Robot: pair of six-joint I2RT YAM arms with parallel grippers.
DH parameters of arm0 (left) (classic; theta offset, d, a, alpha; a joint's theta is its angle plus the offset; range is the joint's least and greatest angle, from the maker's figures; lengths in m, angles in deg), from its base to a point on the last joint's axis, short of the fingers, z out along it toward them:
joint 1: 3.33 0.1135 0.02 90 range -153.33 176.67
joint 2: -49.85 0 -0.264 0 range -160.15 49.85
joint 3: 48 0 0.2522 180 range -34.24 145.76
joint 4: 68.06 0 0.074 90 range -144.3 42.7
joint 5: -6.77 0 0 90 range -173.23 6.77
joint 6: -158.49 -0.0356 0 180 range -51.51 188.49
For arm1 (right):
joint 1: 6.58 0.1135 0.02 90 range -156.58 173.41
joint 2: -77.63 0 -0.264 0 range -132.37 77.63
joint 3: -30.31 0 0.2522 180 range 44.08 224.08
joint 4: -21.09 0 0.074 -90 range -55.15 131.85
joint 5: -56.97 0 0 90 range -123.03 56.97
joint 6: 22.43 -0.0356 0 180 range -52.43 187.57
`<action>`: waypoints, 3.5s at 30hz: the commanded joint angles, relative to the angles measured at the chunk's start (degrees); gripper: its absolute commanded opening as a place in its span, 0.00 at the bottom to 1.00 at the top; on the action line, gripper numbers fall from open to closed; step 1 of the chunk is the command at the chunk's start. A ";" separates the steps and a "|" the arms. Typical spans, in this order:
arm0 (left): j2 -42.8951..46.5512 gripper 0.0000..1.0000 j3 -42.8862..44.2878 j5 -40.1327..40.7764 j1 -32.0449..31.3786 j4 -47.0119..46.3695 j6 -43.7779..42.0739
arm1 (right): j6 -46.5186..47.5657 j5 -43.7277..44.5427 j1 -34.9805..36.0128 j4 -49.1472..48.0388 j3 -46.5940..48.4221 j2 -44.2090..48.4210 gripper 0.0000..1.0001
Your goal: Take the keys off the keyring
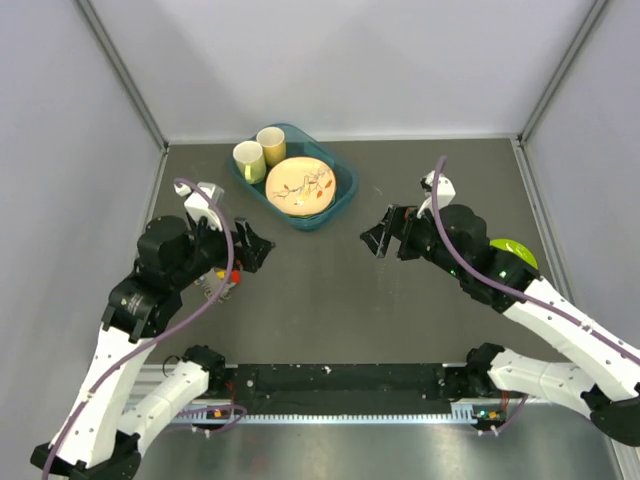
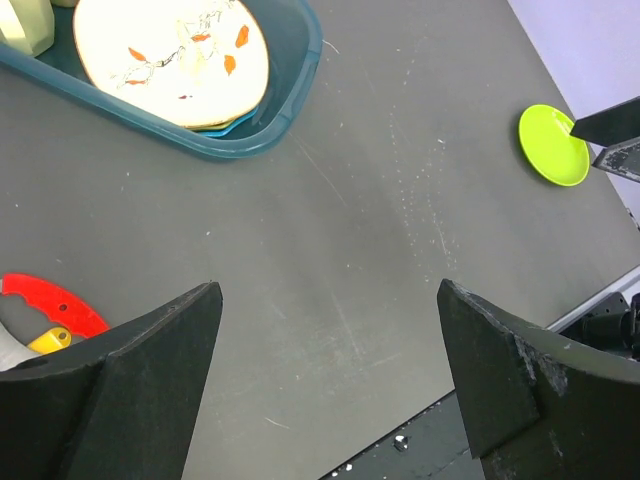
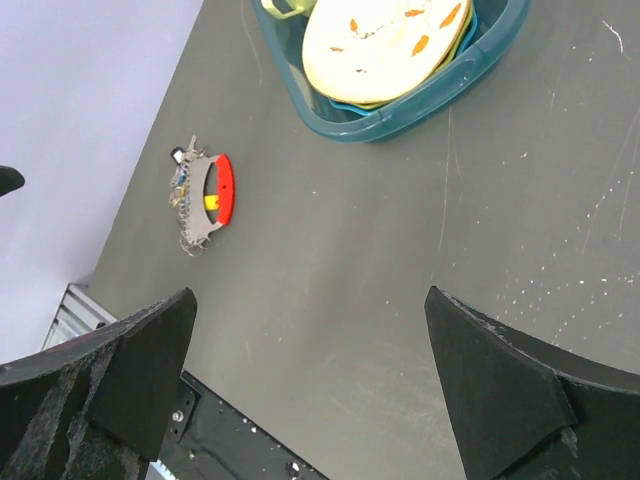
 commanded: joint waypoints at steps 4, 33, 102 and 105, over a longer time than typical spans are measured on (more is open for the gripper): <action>-1.39 0.93 0.54 4.91 0.14 -0.11 -1.71 | 0.66 0.53 0.58 -2.26 1.26 3.24 0.99; -43.66 0.64 -2.01 28.56 6.11 7.19 12.33 | 5.58 -5.88 0.49 -6.30 -9.64 12.38 0.99; -17.40 0.00 -19.94 -22.23 13.58 -13.37 5.49 | -15.94 -8.85 0.49 -27.40 -6.31 -19.40 0.89; -15.20 0.00 -21.61 -23.12 13.50 -15.30 5.49 | -20.33 -11.32 0.50 -27.05 -2.71 -25.38 0.86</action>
